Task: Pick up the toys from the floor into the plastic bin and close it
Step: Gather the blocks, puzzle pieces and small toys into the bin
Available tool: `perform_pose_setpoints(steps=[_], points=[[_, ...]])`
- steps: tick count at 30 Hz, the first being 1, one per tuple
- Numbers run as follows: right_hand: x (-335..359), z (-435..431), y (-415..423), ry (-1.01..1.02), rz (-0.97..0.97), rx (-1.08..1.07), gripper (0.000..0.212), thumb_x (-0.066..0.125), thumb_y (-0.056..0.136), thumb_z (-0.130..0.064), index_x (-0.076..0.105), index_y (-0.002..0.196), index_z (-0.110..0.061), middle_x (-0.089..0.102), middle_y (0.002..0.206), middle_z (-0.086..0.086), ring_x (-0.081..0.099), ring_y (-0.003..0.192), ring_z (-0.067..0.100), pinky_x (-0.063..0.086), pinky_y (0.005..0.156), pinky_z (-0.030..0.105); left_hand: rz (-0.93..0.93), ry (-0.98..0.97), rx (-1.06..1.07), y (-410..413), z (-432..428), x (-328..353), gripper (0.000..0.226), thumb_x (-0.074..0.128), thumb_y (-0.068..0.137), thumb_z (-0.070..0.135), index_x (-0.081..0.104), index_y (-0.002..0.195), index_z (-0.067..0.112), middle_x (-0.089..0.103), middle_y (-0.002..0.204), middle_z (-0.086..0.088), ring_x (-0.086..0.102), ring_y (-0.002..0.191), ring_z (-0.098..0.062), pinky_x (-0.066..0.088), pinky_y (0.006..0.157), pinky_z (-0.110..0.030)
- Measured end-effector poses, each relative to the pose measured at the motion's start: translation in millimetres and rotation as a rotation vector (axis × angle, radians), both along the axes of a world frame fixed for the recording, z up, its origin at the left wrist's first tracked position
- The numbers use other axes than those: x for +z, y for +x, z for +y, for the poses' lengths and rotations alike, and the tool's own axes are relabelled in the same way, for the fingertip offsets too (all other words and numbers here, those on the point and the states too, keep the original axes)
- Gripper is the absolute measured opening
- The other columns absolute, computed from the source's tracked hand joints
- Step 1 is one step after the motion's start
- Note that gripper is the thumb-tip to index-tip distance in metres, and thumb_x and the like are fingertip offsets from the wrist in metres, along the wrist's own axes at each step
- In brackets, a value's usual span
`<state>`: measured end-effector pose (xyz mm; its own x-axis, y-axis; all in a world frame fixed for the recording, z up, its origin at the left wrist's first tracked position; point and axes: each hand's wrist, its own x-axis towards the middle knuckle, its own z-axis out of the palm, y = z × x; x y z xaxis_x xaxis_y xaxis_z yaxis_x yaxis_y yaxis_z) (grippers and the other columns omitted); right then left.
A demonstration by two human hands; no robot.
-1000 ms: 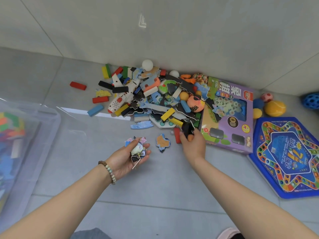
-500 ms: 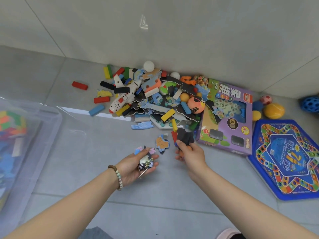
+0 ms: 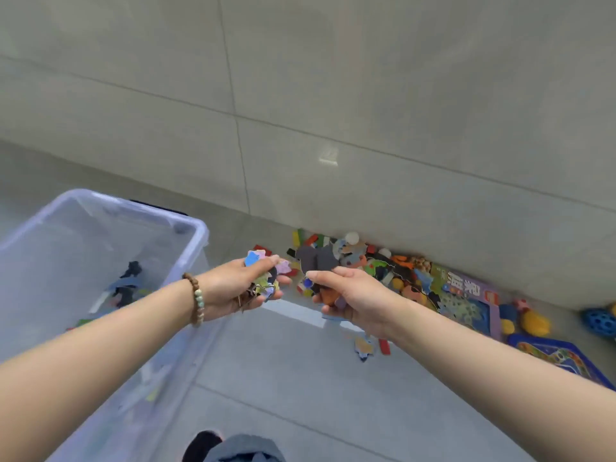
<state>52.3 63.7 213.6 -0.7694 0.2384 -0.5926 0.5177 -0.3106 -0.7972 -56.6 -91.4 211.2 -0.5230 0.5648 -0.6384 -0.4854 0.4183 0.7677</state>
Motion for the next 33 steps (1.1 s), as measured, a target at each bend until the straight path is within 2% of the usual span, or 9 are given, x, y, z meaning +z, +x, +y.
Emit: perform_pose_setpoints(steps=[4,8,12,15,17,20,23,26,33], points=[[28,-80,-51,-0.051,0.042,0.076,0.01,0.066,0.085,-0.015,0.059,0.084,-0.009,0.053,0.044,-0.007,0.055,0.056,0.012,0.044,0.042,0.016,0.09,0.007,0.125,-29,-96,40,0.028,0.044,0.096,0.037,0.061,0.105,0.017,0.068,0.088,0.004,0.058,0.052,0.0,0.032,0.036,-0.008],[25,-159,-96,-0.044,-0.01,0.192,0.014,0.067,0.084,-0.012,0.056,0.076,-0.009,0.055,0.058,0.002,0.054,0.056,0.014,0.047,0.044,0.017,0.102,-0.069,0.276,-46,-185,28,0.027,0.046,0.095,0.034,0.059,0.104,0.012,0.069,0.083,0.002,0.059,0.051,-0.002,0.026,0.033,-0.01],[8,-215,-131,-0.07,-0.112,0.288,0.011,0.061,0.089,-0.011,0.053,0.083,-0.007,0.047,0.066,0.007,0.053,0.064,0.017,0.058,0.066,0.027,0.014,-0.128,0.357,-56,-239,-1,0.031,0.05,0.094,0.031,0.057,0.108,0.005,0.07,0.076,0.002,0.063,0.051,-0.006,0.042,0.037,-0.014],[-8,-228,-148,-0.086,-0.141,0.369,0.004,0.055,0.093,-0.014,0.053,0.092,-0.011,0.056,0.089,0.006,0.058,0.083,0.018,0.053,0.083,0.033,-0.088,-0.094,0.374,-67,-257,-15,0.045,0.05,0.093,0.035,0.049,0.128,0.006,0.063,0.11,-0.004,0.068,0.087,-0.019,0.058,0.071,-0.031],[-18,-225,-151,-0.049,-0.133,0.419,0.025,0.059,0.091,-0.016,0.05,0.114,-0.014,0.049,0.116,0.006,0.053,0.112,0.026,0.053,0.087,0.036,0.002,-0.244,0.217,-73,-265,-15,0.06,0.046,0.092,0.047,0.036,0.14,0.014,0.046,0.136,-0.002,0.047,0.125,-0.024,0.042,0.097,-0.041],[-16,-208,-149,0.161,-0.068,0.517,0.051,0.06,0.09,-0.02,0.042,0.138,-0.015,0.048,0.135,0.003,0.048,0.124,0.019,0.05,0.095,0.035,0.305,-0.476,0.022,-78,-261,-14,0.075,0.046,0.089,0.053,0.018,0.148,0.016,0.025,0.153,-0.005,0.03,0.138,-0.023,0.028,0.108,-0.034],[-7,-172,-137,0.57,0.075,0.614,0.049,0.061,0.089,-0.031,0.045,0.135,-0.022,0.049,0.137,-0.001,0.05,0.119,0.013,0.043,0.102,0.031,0.503,-0.493,-0.121,-77,-233,-7,0.078,0.046,0.088,0.056,0.015,0.149,0.019,0.023,0.154,-0.004,0.029,0.139,-0.022,0.026,0.11,-0.032],[-1,-120,-110,0.974,0.05,0.812,0.058,0.059,0.088,-0.039,0.038,0.14,-0.025,0.038,0.147,-0.004,0.038,0.133,0.013,0.031,0.109,0.027,0.692,-0.457,-0.237,-71,-188,-3,0.076,0.045,0.088,0.057,0.02,0.148,0.019,0.021,0.155,-0.003,0.022,0.142,-0.021,0.022,0.114,-0.036],[-20,12,-20,1.171,-0.261,0.96,0.065,0.056,0.09,-0.042,0.026,0.146,-0.026,0.022,0.155,-0.003,0.029,0.139,0.016,0.028,0.109,0.026,0.913,-0.324,-0.446,-37,-53,-22,0.062,0.046,0.089,0.054,0.035,0.141,0.022,0.035,0.148,0.001,0.025,0.138,-0.016,0.026,0.112,-0.034]])
